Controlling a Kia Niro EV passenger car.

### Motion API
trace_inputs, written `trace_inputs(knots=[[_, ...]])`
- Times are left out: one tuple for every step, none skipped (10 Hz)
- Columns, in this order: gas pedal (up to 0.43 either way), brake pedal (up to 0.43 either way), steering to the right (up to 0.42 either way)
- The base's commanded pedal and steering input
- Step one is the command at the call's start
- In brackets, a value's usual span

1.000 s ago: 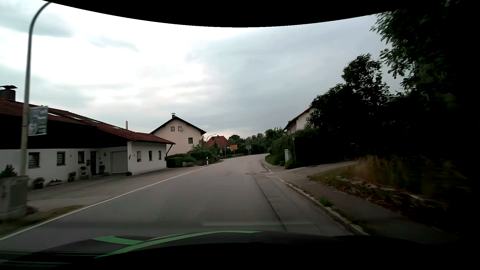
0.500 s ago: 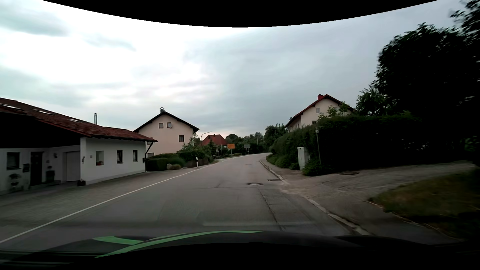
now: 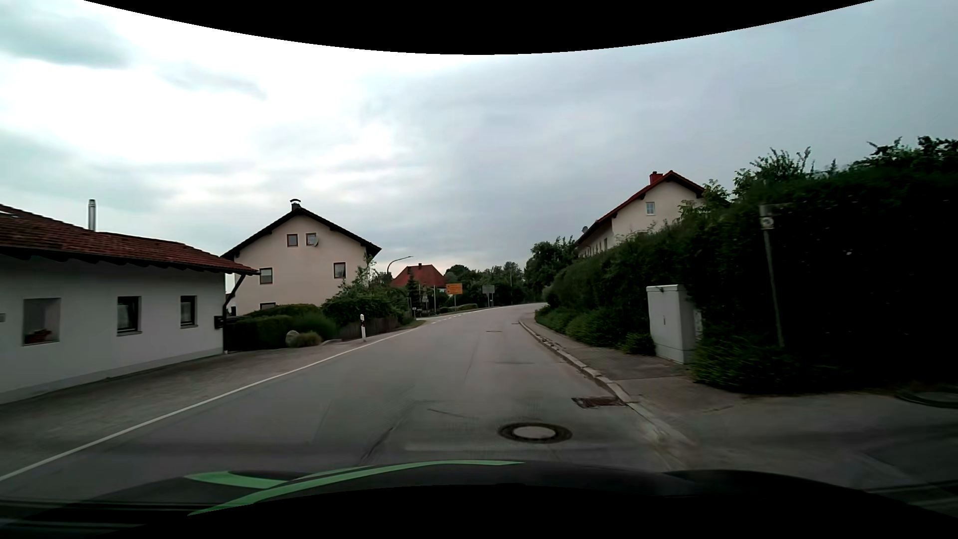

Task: Follow the waypoints while adhering to traffic rules and regulations

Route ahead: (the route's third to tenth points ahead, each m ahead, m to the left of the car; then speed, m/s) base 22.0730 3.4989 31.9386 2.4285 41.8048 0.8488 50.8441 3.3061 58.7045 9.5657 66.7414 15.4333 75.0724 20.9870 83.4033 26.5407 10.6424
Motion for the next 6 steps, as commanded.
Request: trace_inputs(knots=[[0.000, 0.049, 0.015], [0.000, 0.049, 0.015], [0.000, 0.049, 0.015], [0.000, 0.055, 0.013], [0.000, 0.055, 0.013], [0.000, 0.055, 0.011]])
